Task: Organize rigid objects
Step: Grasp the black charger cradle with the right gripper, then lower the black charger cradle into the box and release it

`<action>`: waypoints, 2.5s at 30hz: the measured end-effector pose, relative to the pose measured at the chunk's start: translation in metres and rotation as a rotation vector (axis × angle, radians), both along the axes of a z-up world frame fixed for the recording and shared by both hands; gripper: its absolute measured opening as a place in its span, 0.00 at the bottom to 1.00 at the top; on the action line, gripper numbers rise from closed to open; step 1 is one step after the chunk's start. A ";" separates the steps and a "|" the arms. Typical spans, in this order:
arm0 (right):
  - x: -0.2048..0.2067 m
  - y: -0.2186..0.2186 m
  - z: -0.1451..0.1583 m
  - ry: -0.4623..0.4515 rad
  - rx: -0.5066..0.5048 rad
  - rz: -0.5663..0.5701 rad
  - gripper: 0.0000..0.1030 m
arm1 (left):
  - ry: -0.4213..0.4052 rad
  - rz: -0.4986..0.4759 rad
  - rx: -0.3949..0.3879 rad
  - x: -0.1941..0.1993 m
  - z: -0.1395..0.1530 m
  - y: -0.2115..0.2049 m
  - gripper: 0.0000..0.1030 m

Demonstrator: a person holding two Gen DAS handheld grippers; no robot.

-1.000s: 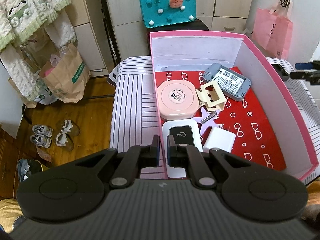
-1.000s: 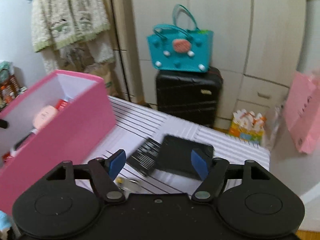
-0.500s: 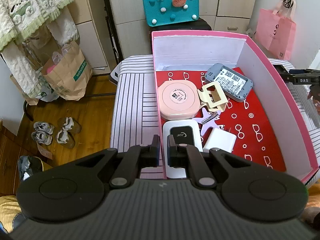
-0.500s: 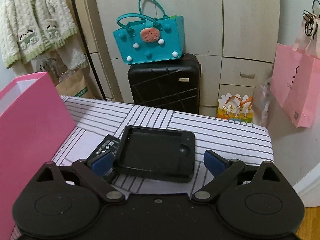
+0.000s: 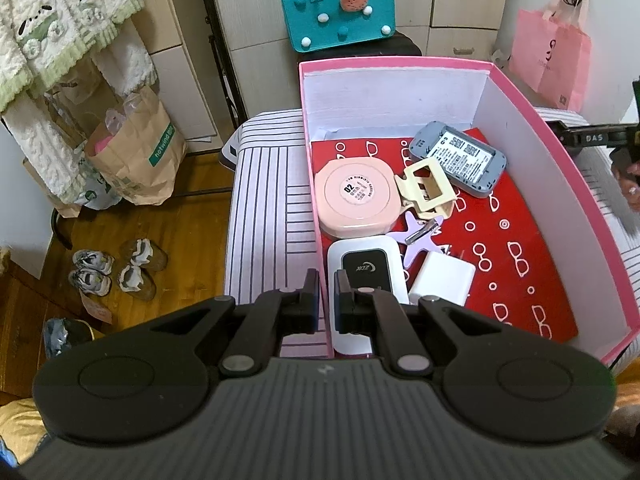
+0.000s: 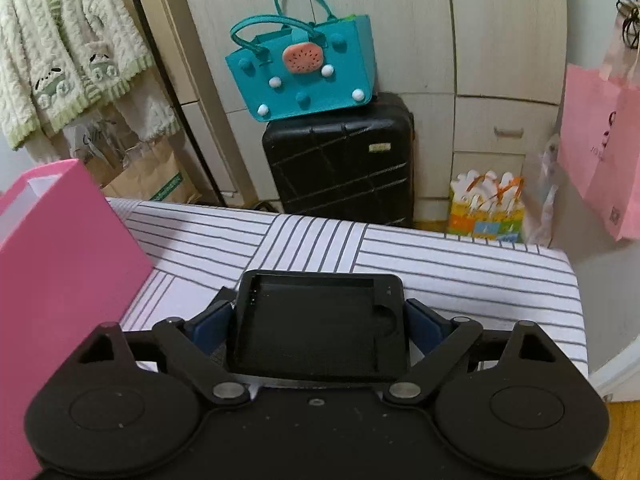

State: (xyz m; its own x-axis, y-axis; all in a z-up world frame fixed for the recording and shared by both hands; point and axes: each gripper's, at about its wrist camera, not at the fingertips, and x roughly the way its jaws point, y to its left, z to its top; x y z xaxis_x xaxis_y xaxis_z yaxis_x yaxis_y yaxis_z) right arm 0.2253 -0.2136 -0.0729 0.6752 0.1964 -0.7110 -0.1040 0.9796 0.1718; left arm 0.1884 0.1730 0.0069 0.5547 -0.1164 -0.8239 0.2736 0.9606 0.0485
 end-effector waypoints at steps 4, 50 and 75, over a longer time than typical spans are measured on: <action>-0.014 0.006 0.012 -0.017 -0.008 0.026 0.91 | -0.012 -0.012 0.029 -0.004 0.002 -0.004 0.06; -0.063 0.252 0.095 -0.003 -0.237 0.776 0.91 | 0.134 -0.080 0.021 0.010 0.009 0.000 0.06; -0.018 0.268 0.086 0.016 -0.205 0.815 0.95 | 0.104 -0.079 0.034 0.005 0.009 -0.004 0.07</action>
State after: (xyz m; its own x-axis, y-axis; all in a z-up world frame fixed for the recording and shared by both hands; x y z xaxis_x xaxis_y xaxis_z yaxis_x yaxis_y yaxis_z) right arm 0.2071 0.0542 0.0128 0.3674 0.4842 -0.7941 -0.7917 0.6109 0.0063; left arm 0.1931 0.1690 0.0160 0.4567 -0.1273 -0.8805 0.3537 0.9341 0.0484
